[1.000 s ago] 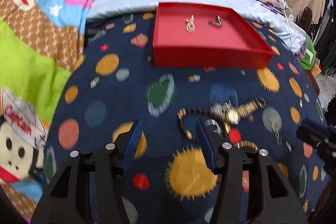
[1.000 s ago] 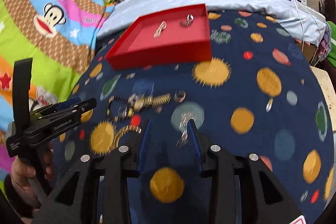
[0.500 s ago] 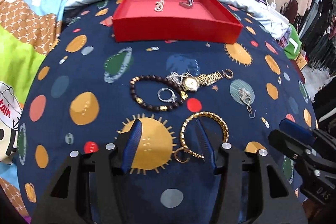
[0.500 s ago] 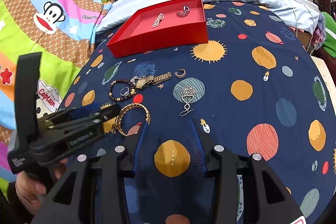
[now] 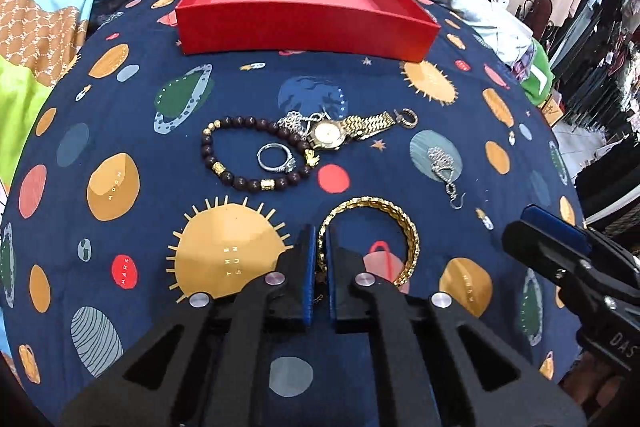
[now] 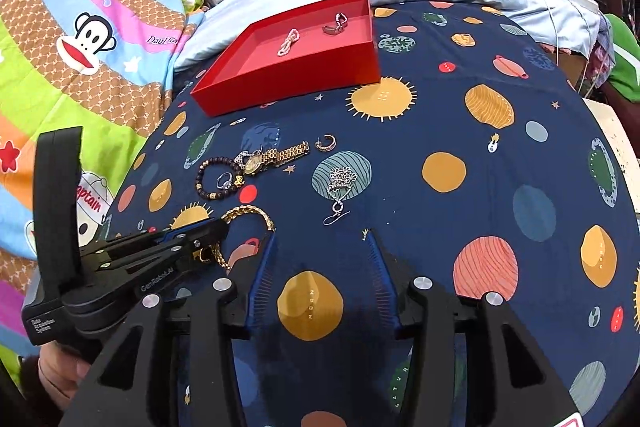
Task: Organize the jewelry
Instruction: 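Grasp the gold bangle with the left gripper while the right gripper grasps the gold watch, then lift the gold bangle and gold watch and carry them toward the red tray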
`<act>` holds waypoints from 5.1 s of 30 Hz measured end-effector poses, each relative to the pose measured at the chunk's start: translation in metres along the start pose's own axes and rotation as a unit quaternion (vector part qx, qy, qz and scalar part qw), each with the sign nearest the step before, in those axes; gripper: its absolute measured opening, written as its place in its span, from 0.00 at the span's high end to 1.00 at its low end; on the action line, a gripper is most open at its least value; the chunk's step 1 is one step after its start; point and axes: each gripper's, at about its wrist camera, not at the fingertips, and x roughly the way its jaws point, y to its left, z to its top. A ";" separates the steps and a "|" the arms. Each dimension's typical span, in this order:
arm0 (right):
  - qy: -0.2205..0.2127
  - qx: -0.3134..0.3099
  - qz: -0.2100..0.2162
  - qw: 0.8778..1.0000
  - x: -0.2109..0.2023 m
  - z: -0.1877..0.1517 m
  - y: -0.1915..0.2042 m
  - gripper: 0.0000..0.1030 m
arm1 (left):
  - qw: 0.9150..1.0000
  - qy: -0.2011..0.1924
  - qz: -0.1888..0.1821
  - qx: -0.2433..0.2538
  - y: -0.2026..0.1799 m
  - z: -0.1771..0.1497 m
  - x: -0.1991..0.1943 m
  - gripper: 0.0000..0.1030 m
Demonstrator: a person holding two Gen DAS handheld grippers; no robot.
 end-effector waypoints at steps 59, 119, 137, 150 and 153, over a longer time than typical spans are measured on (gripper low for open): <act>0.088 -0.251 0.056 0.962 0.116 0.063 0.075 0.83 | 0.997 -0.028 0.041 -0.066 0.075 0.023 -0.036 0.95; 0.028 -0.110 0.017 0.993 0.103 0.101 0.031 0.69 | 0.995 -0.094 0.000 -0.028 0.051 0.113 -0.040 0.93; 0.038 -0.093 0.005 0.995 0.116 0.093 0.024 0.89 | 0.996 -0.050 0.052 -0.048 0.083 0.083 -0.009 0.65; 0.008 -0.064 0.029 0.998 0.089 0.095 0.025 0.89 | 0.996 -0.039 0.066 -0.051 0.094 0.084 0.021 0.49; 0.006 -0.059 0.033 0.998 0.087 0.095 0.024 0.89 | 0.995 -0.045 0.083 -0.036 0.087 0.082 0.025 0.37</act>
